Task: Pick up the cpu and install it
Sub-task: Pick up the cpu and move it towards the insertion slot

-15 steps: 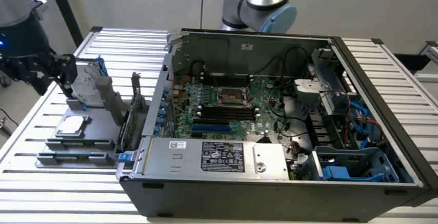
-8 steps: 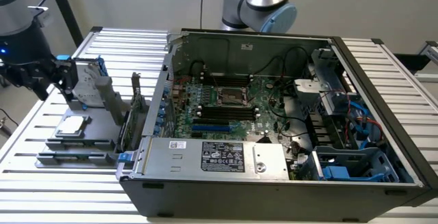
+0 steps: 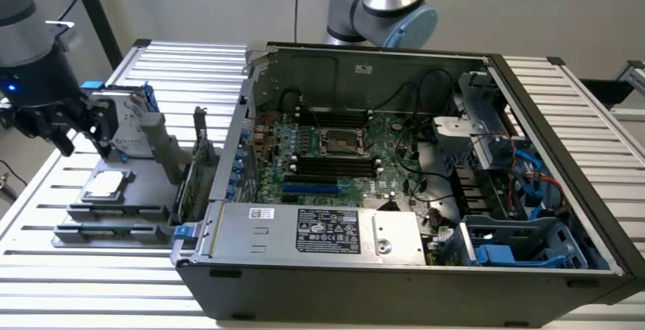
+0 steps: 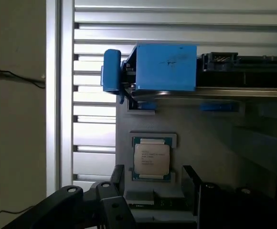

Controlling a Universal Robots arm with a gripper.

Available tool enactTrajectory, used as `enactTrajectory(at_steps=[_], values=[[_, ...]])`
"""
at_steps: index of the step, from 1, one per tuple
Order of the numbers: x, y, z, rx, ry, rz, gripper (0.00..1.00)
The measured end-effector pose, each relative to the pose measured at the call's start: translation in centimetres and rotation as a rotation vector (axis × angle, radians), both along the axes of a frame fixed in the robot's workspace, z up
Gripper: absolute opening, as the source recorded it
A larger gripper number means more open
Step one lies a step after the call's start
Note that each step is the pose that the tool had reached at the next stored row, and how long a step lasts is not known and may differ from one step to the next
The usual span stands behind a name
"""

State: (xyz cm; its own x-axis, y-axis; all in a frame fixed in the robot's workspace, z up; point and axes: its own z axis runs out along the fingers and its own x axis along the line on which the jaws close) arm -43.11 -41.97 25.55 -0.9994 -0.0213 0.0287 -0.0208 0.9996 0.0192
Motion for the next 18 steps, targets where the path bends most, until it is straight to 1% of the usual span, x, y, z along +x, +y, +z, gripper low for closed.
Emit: enactTrajectory(at_steps=[10, 18], values=[[0.0, -0.39, -1.83, 0.0, -0.0001, 0.006, 0.6], [0.0, -0.61, -3.28, 0.0001, -0.0001, 0.006, 0.6]])
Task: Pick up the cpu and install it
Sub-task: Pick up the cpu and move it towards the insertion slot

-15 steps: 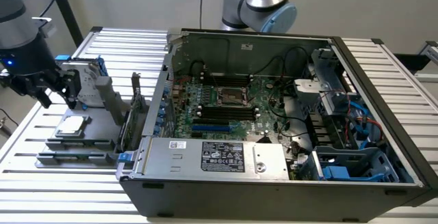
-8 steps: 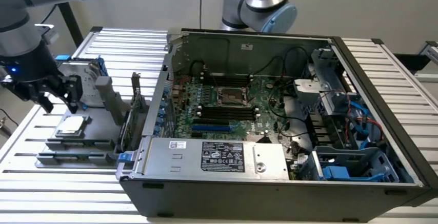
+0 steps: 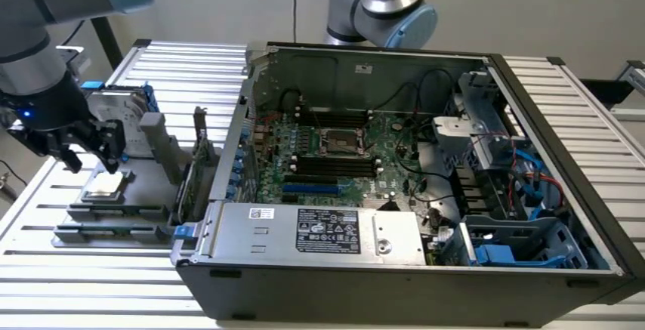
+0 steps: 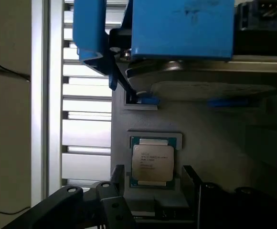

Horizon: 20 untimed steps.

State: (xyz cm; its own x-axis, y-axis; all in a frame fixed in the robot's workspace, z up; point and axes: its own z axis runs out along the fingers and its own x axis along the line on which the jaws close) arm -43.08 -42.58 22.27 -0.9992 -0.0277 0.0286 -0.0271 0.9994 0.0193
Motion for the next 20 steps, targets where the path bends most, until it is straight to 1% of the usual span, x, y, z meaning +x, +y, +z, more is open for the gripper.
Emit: enactTrajectory(at_steps=[1, 2, 3, 4, 10, 17, 20], values=[[0.0, -0.02, -0.19, 0.0, -0.0001, 0.0, 0.62], [0.0, -0.05, -0.38, 0.0001, -0.0001, 0.0, 0.67], [0.0, -0.06, -0.56, 0.0, -0.0001, 0.0, 0.67], [0.0, -0.08, -0.74, 0.0, 0.0, 0.0, 0.73], [0.1, -0.18, -1.82, 0.0, 0.0, 0.0, 0.73], [0.2, -0.19, -3.08, 0.0, 0.0, 0.0, 0.73], [0.3, -0.19, -3.4, -0.0001, 0.0004, -0.004, 0.73]])
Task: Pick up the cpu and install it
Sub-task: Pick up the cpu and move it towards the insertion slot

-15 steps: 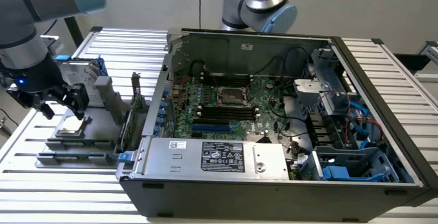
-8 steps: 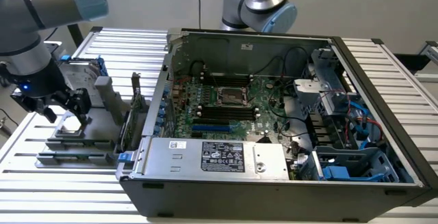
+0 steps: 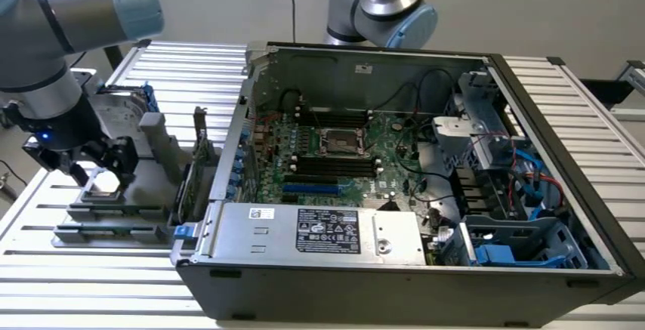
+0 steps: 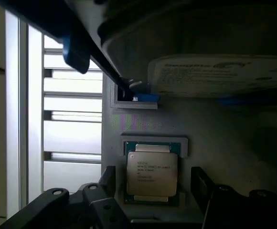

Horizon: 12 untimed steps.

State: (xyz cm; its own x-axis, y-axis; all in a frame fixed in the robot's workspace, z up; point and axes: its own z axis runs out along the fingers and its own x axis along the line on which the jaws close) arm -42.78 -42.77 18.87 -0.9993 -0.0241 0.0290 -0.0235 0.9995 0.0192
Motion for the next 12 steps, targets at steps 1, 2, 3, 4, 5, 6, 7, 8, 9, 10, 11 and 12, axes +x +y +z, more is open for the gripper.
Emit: enactTrajectory(at_steps=[1, 2, 3, 4, 5, 6, 7, 8, 9, 10, 11, 12], values=[[0.03, 0.0, -0.02, 0.0, 0.0003, -0.001, 0.73], [0.04, 0.01, -0.04, 0.0001, 0.0006, -0.003, 0.73], [0.05, 0.01, -0.04, 0.0001, 0.0009, -0.004, 0.73], [0.06, 0.0, -0.05, 0.0002, 0.001, -0.006, 0.73], [0.08, 0.0, -0.06, 0.0002, 0.0011, -0.007, 0.73], [0.09, 0.01, -0.08, 0.0002, 0.0013, -0.01, 0.73], [0.1, 0.01, -0.1, 0.0002, 0.0013, -0.012, 0.73], [0.1, 0.0, -0.12, 0.0002, 0.0015, -0.014, 0.73], [0.11, 0.0, -0.15, 0.0002, 0.0016, -0.014, 0.73], [0.11, 0.0, -0.18, 0.0002, 0.0016, -0.015, 0.73], [0.11, 0.0, -0.22, 0.0004, 0.0016, -0.015, 0.73], [0.11, 0.0, -0.25, 0.0004, 0.0016, -0.015, 0.73]])
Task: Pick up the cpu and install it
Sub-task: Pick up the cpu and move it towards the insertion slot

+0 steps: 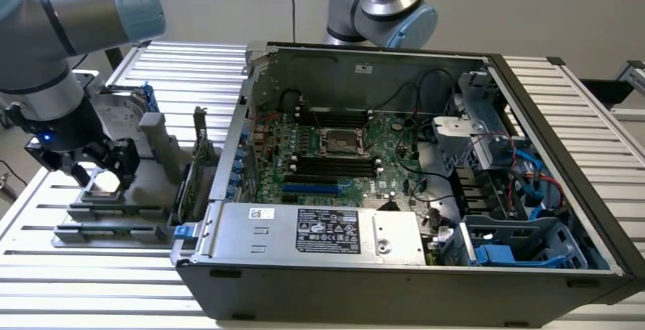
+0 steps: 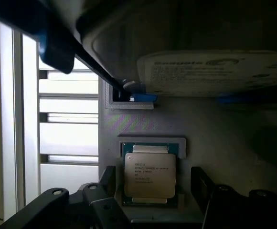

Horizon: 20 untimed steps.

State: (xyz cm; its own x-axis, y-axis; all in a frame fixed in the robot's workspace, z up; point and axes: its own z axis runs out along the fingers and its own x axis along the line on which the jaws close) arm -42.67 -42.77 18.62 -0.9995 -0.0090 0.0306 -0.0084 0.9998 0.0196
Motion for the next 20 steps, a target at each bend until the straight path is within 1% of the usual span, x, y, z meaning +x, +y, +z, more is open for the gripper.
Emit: enactTrajectory(at_steps=[6, 8, 9, 13, 14, 15, 16, 20], values=[[0.0, 0.0, -0.12, 0.0, 0.0002, -0.001, 0.73], [0.0, 0.0, -0.14, 0.0, 0.0002, -0.001, 0.71], [0.0, 0.0, -0.15, 0.0, 0.0002, -0.001, 0.64], [0.0, 0.0, -0.17, 0.0, 0.0003, -0.001, 0.64], [0.0, 0.0, -0.17, 0.0001, 0.0003, -0.001, 0.62], [0.0, 0.0, -0.17, 0.0001, 0.0005, -0.001, 0.62], [0.0, 0.0, -0.17, 0.0001, 0.0005, -0.001, 0.56], [0.0, 0.0, -0.18, 0.001, 0.0002, -0.001, 0.55]])
